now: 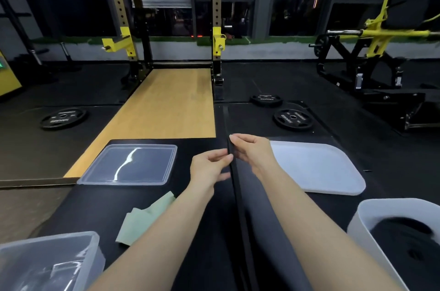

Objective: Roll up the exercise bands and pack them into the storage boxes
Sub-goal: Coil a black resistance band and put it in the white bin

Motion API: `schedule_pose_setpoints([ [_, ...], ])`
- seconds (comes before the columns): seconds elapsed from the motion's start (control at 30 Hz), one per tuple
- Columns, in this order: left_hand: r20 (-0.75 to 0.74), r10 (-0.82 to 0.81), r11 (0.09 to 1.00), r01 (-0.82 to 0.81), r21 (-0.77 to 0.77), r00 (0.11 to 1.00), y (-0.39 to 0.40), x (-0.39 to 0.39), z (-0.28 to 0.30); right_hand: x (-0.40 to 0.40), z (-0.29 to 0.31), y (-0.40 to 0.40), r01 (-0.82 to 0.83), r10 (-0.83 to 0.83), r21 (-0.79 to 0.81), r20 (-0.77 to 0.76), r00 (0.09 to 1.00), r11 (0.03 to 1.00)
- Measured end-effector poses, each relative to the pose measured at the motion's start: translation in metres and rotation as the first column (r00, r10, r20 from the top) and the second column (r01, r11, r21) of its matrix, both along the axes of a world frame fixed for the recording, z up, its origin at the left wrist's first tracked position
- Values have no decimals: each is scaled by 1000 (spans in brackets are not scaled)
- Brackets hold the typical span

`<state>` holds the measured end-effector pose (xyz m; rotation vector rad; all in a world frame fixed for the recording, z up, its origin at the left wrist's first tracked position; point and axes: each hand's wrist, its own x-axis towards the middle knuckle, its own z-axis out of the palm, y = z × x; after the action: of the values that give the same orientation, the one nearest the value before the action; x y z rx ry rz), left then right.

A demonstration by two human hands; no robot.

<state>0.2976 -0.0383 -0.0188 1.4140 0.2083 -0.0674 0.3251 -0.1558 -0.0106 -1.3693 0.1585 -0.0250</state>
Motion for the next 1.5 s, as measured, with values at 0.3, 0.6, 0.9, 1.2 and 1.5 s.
schedule_pose_setpoints([
  [0.3,-88,69,998,-69,11,994,-4,68,-42,32,-50,-13,-123,113,-76,-116,987,990],
  [0.6,-69,95,992,-89,88,993,-5,107,-48,46,-55,-17,-244,204,-190,-206,957,951],
  [0.9,-144,-97,995,100,17,985,8,90,-51,66,-59,-13,-146,132,-63,-194,972,987],
  [1.2,-109,-98,993,105,62,989,6,77,-64,79,-58,-6,-44,51,49,-159,986,998],
  [1.5,-111,32,999,-32,0,993,-6,83,-66,75,-63,-13,-72,74,20,-126,989,997],
])
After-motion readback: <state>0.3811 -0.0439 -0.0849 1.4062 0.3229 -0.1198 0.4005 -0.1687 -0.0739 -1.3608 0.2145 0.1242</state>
